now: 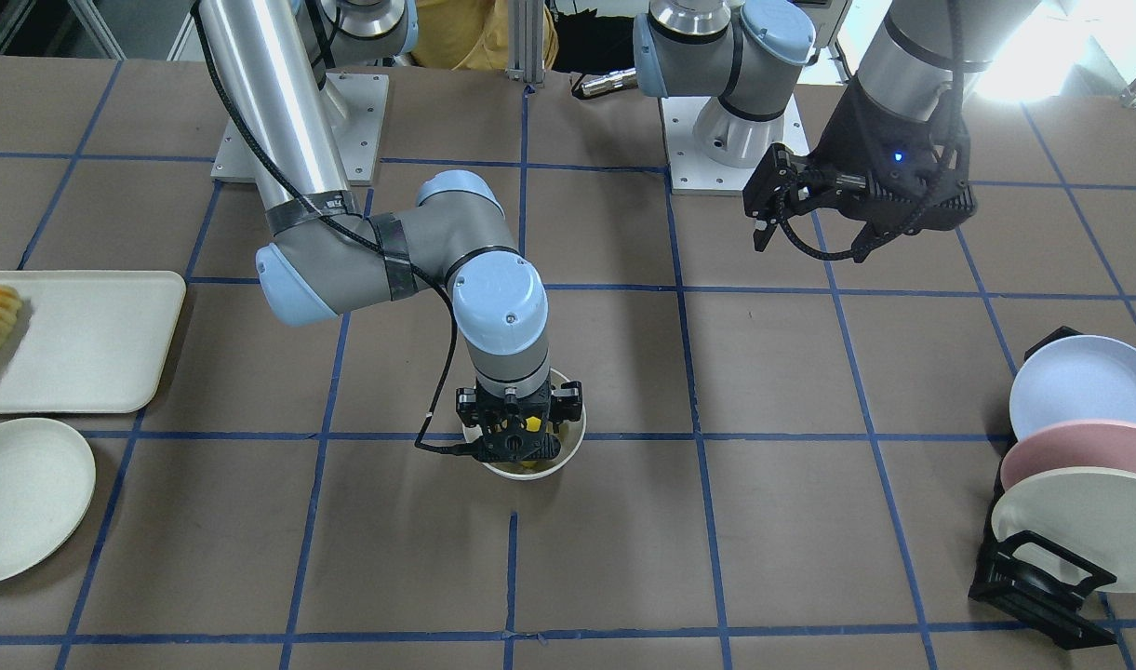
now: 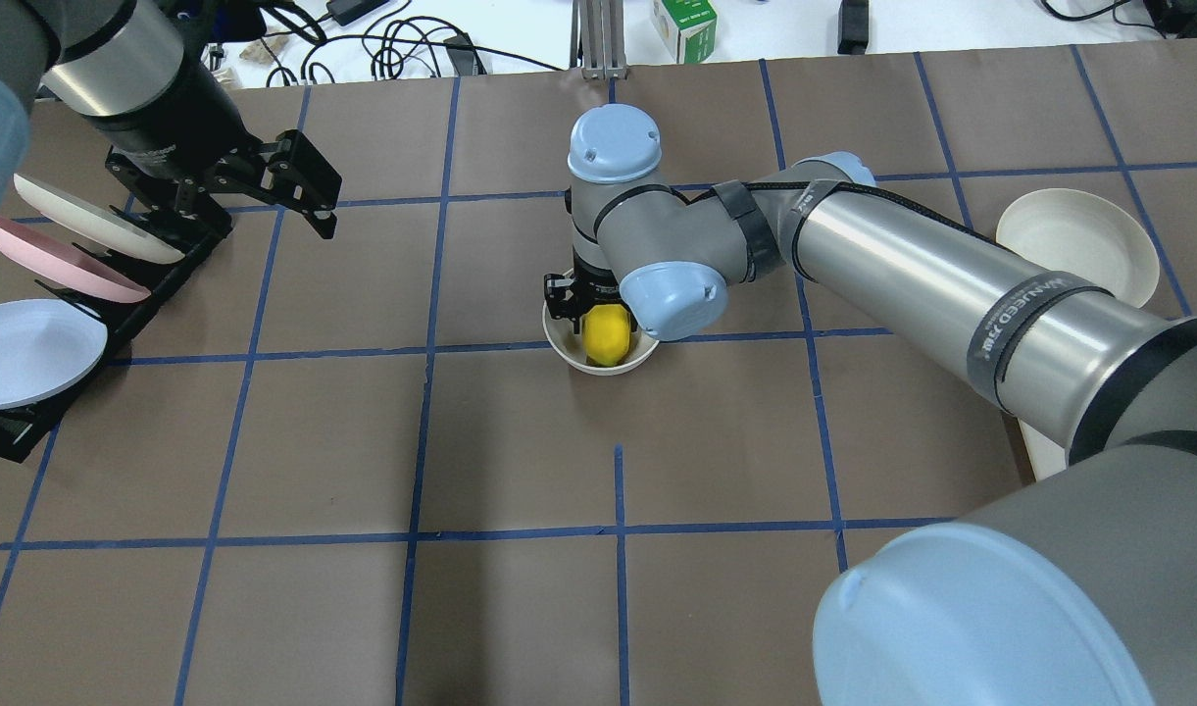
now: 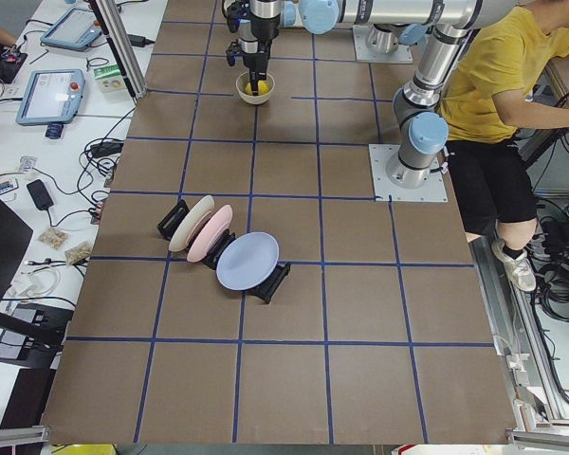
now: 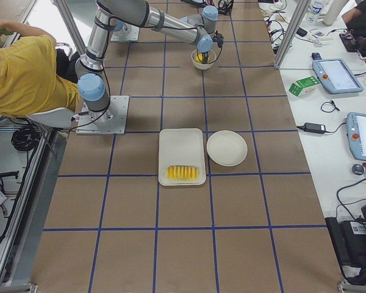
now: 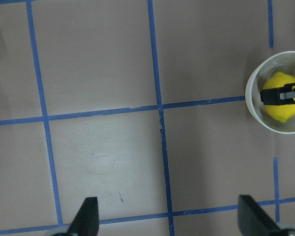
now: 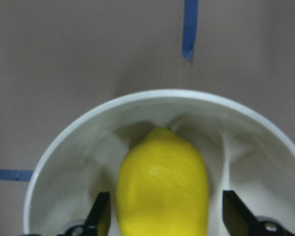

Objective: Place bowl and put lemon in it

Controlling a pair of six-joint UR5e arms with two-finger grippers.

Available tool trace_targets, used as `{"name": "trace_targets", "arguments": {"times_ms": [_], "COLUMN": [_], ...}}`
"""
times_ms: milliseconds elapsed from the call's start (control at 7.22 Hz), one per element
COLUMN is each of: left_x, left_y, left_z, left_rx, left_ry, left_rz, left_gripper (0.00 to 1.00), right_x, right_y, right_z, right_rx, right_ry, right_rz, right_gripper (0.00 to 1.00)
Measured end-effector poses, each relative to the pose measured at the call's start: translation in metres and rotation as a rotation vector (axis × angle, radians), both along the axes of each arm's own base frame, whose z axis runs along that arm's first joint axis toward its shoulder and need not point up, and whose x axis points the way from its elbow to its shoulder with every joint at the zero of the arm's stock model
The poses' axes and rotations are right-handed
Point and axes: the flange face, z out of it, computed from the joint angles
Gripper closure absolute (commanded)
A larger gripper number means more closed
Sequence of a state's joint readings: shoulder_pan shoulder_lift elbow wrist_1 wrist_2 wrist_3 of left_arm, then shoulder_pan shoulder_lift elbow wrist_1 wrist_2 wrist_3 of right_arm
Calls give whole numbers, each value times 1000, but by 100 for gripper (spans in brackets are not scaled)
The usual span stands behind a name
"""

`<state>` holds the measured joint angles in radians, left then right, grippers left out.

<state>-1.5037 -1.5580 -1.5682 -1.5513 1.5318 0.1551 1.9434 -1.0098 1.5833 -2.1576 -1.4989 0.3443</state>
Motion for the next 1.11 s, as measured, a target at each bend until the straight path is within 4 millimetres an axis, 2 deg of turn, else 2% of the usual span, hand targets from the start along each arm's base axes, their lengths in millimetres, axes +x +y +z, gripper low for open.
{"name": "trace_targets", "arguments": {"times_ms": [138, 277, 415, 554, 692, 831, 1108], "left_x": [0, 0, 0, 0, 0, 0, 0], "left_y": [0, 0, 0, 0, 0, 0, 1], "left_z": [2, 5, 6, 6, 6, 7, 7], "left_rx": [-3, -6, -7, -7, -7, -7, -6], "left_ry": [-3, -6, -7, -8, -9, -10, -11], "left_rz": [3, 9, 12, 14, 15, 15, 15], "left_gripper": [0, 0, 0, 0, 0, 0, 0], "right_x": [-2, -8, -20, -42, -72, -110, -181], "right_y": [1, 3, 5, 10, 16, 25, 39], "right_z": [14, 38, 70, 107, 143, 178, 218], "right_rx": [-15, -33, -51, -64, -57, -45, 1], "right_ry": [-1, -4, 11, 36, 53, 65, 85], "right_rz": [-5, -11, -19, -37, -60, -75, -95], "right_gripper": [0, 0, 0, 0, 0, 0, 0]}}
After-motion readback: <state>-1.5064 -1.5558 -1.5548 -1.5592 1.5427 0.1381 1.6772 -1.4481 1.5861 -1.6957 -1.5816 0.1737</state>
